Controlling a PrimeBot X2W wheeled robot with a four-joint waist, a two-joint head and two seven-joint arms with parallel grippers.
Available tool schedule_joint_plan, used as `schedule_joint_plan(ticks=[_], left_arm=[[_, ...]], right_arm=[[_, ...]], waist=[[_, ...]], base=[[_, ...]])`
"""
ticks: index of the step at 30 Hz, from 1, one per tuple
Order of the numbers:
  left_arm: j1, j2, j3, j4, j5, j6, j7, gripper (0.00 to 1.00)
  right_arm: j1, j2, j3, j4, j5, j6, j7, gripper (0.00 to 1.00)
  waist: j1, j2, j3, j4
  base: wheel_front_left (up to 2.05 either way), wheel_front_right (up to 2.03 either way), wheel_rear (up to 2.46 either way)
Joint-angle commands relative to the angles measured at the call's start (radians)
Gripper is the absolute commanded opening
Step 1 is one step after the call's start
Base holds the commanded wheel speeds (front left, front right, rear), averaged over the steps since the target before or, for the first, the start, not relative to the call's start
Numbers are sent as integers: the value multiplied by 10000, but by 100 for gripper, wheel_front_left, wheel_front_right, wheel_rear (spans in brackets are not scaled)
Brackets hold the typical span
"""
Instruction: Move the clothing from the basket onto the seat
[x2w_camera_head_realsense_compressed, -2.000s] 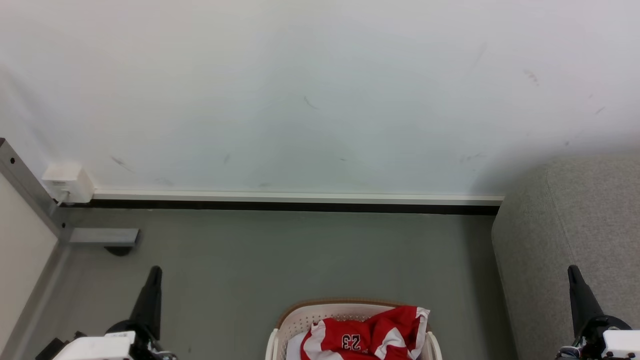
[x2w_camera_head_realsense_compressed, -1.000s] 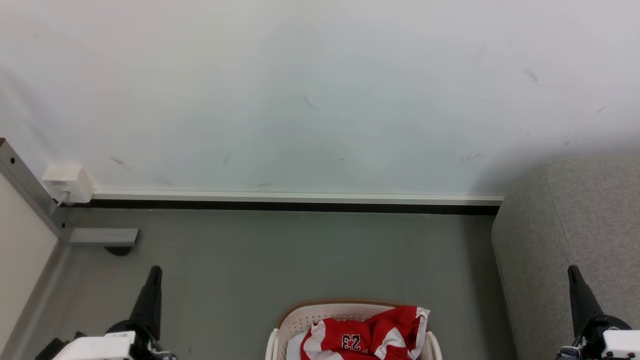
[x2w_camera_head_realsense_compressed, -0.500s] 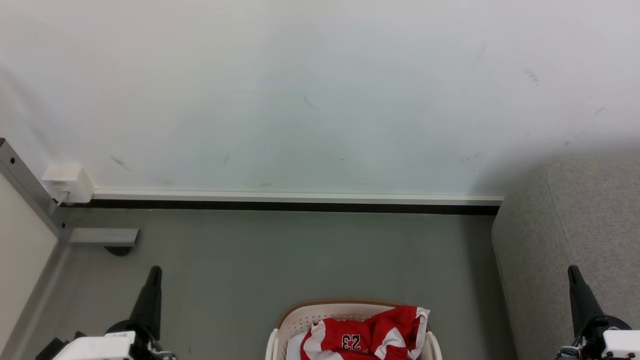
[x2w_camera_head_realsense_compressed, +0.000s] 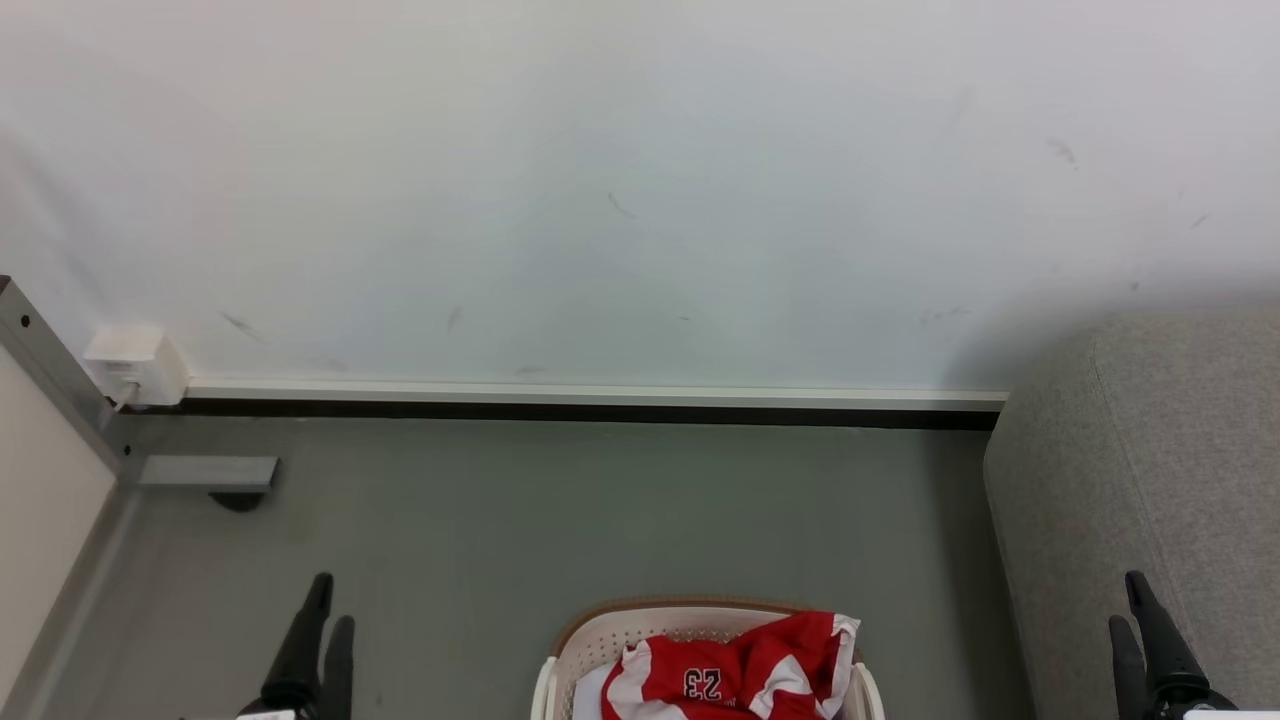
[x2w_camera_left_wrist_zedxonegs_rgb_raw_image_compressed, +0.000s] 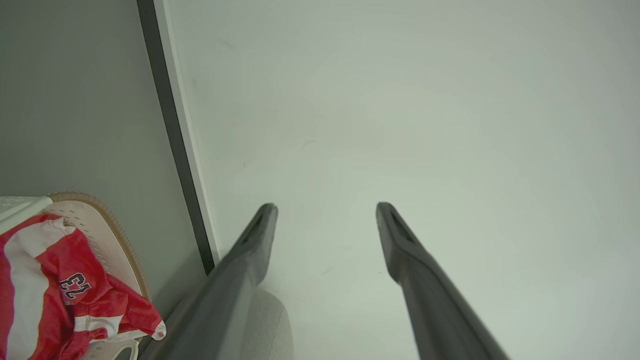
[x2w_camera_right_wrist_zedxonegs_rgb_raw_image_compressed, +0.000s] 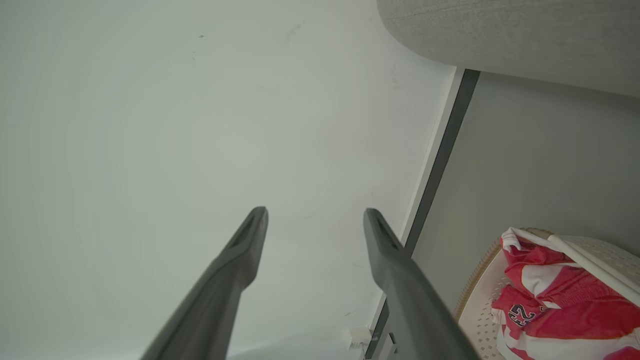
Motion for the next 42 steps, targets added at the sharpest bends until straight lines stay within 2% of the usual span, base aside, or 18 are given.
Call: schedule_joint_plan(ticks=[1,11,32,42], left_arm=[[-172,49,-78,-155,78,0,-94,100],[-182,70,-334,-164,1147,11,-585,100],[-217,113,-1039,-592,4743,447,-1462,100],[-315,129,-1308,-531,6392,576,-1775,100]], right_arm=[[-133,-64,34,-223,-94,-2,-122,100],[42,-159,191,-645,-1452,-4,-622,100],[202,-675,764,-1102,-6372,-7,-1497,100],[172,-870,938,-995,-8020,-9,-1812,100]], waist=[[0,0,-1,7],[0,0,-2,68],[0,0,-24,201],[0,0,-24,212]], base=[[0,0,0],[0,0,0],[0,0,0],[0,0,0]])
